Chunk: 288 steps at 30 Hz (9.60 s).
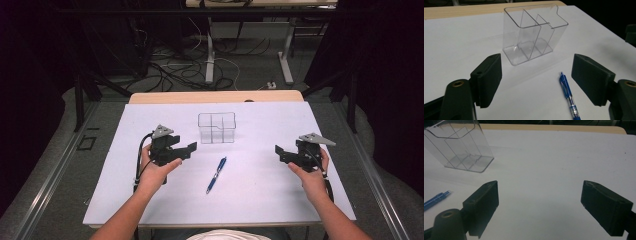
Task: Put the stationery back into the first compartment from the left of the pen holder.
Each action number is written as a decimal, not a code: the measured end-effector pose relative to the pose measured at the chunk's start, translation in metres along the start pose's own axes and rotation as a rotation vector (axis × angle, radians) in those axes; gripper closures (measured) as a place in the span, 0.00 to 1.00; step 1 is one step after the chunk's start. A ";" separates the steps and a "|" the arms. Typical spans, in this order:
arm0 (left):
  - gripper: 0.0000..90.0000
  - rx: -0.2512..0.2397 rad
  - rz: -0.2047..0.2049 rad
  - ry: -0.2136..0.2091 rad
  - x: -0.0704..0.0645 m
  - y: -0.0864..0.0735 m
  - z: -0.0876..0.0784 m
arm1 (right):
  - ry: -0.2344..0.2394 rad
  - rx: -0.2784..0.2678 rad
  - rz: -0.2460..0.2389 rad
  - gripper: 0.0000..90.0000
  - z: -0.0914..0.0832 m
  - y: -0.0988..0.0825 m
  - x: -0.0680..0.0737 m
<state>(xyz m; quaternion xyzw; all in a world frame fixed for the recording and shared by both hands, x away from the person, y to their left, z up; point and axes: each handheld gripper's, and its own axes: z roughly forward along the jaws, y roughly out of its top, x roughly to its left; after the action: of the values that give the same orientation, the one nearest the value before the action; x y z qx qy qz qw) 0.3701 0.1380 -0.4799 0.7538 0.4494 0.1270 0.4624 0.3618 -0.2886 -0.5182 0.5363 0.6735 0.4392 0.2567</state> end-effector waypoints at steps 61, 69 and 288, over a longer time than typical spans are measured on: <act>0.59 0.403 -0.040 -0.110 -0.051 -0.044 0.057 | 0.008 0.001 -0.020 0.16 -0.002 -0.001 0.000; 0.64 0.464 -0.073 -0.117 -0.050 -0.048 0.063 | 0.007 0.002 -0.020 0.16 -0.002 -0.001 -0.001; 0.56 0.374 -0.115 -0.164 -0.012 -0.013 0.016 | 0.233 -0.244 -1.877 0.88 0.034 -0.030 0.194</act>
<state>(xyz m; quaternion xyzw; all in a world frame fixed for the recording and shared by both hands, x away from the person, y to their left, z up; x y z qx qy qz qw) 0.3657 0.1214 -0.4962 0.8075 0.4682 -0.0470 0.3558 0.3177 -0.0954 -0.5361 -0.3009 0.7999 0.1718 0.4900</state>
